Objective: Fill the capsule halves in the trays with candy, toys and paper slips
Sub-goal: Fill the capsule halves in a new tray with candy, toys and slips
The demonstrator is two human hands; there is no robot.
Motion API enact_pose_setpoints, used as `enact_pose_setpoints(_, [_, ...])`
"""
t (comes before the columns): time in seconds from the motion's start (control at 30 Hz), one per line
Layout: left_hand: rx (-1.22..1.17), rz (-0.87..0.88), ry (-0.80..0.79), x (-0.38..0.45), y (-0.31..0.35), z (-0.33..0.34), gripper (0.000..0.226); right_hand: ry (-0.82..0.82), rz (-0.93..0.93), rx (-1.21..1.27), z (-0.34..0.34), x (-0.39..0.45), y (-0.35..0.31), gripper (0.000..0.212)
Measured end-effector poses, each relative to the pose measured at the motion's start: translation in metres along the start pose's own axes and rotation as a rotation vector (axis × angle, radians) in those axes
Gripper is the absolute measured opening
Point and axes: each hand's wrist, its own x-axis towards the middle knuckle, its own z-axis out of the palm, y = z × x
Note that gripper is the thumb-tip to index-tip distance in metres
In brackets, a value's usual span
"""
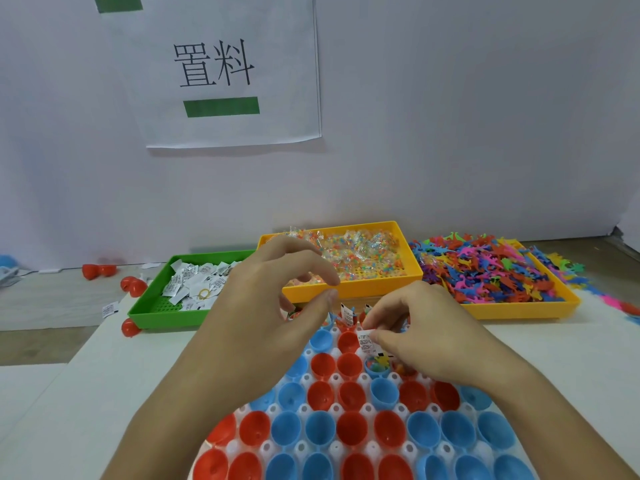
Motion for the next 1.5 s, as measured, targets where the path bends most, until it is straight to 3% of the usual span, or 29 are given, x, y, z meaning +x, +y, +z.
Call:
enact_pose_setpoints(0.47, [0.007, 0.011, 0.006, 0.0002, 0.0004, 0.0003, 0.015, 0.001, 0.058, 0.061, -0.0032, -0.0011, 0.0016, 0.011])
enact_pose_setpoints(0.8, [0.035, 0.009, -0.018, 0.0001, 0.0003, -0.0008, 0.012, -0.069, 0.059, -0.052, 0.0009, -0.0022, 0.0045, 0.021])
enact_pose_setpoints(1.5, [0.029, 0.019, -0.018, 0.0003, -0.0015, -0.0017, 0.013, -0.043, 0.017, -0.211, 0.0065, -0.0013, 0.0015, 0.027])
